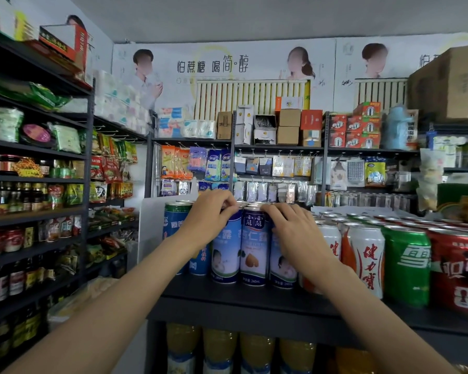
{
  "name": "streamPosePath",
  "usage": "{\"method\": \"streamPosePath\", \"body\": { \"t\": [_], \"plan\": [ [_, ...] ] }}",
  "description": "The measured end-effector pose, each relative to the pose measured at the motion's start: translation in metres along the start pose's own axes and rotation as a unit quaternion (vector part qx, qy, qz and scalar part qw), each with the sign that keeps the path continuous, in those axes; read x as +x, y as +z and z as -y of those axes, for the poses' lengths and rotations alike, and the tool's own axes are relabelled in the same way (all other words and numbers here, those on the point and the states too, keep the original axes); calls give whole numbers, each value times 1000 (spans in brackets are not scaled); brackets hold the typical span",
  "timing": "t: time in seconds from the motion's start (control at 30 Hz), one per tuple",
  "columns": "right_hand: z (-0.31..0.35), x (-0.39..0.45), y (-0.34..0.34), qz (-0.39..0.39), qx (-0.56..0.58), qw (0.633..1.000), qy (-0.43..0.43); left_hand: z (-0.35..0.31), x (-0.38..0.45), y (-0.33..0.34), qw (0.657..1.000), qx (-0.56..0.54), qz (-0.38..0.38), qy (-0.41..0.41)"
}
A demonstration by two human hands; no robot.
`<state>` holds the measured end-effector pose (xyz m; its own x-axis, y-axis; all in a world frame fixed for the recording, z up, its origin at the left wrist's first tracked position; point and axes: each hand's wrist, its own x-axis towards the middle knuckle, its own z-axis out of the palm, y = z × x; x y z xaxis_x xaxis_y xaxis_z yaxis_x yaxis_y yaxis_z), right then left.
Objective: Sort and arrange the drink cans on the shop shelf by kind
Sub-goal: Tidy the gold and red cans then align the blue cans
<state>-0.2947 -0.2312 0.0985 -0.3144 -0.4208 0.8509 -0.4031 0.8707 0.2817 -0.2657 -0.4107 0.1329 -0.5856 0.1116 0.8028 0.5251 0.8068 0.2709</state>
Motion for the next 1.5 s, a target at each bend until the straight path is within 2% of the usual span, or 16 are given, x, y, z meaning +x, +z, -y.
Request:
{"method": "streamPosePath", "body": {
  "t": [0.23,0.33,0.43,0.6,0.8,0.9,1.0,1.1,1.17,1.23,1.27,1.33,1.4,1.5],
  "plan": [
    [-2,3,-5,17,14,1000,2,3,0,0,999,42,12,23],
    [2,6,-15,63,45,997,5,3,-3,3,996,80,25,43],
    [2,17,-21,104,114,987,50,3,-5,8,992,114,28,42],
    [6,35,-22,101,166,973,125,1,-1,12,1000,6,-17,7],
    [9,41,-27,106,153,976,114,2,-4,13,999,-18,-34,12],
    [10,40,-30,108,138,980,91,4,-3,11,999,-16,-18,22],
    [4,41,-34,116,187,972,87,4,1,5,999,-15,18,45],
    [-7,45,-43,135,251,954,93,4,11,-9,997,-61,25,43],
    [-18,53,-50,107,264,951,117,7,24,-18,996,-72,24,39],
    [-31,65,-52,86,254,953,142,12,41,-25,997,-19,68,34],
    [-36,71,-51,101,240,954,148,15,50,-27,993,19,110,33],
    [-41,82,-44,169,210,952,147,22,66,-27,974,72,212,37],
    [-45,91,-33,242,197,938,150,30,80,-24,948,71,309,27],
    [-47,95,-20,311,176,921,155,37,90,-21,928,68,366,13]
  ]
}}
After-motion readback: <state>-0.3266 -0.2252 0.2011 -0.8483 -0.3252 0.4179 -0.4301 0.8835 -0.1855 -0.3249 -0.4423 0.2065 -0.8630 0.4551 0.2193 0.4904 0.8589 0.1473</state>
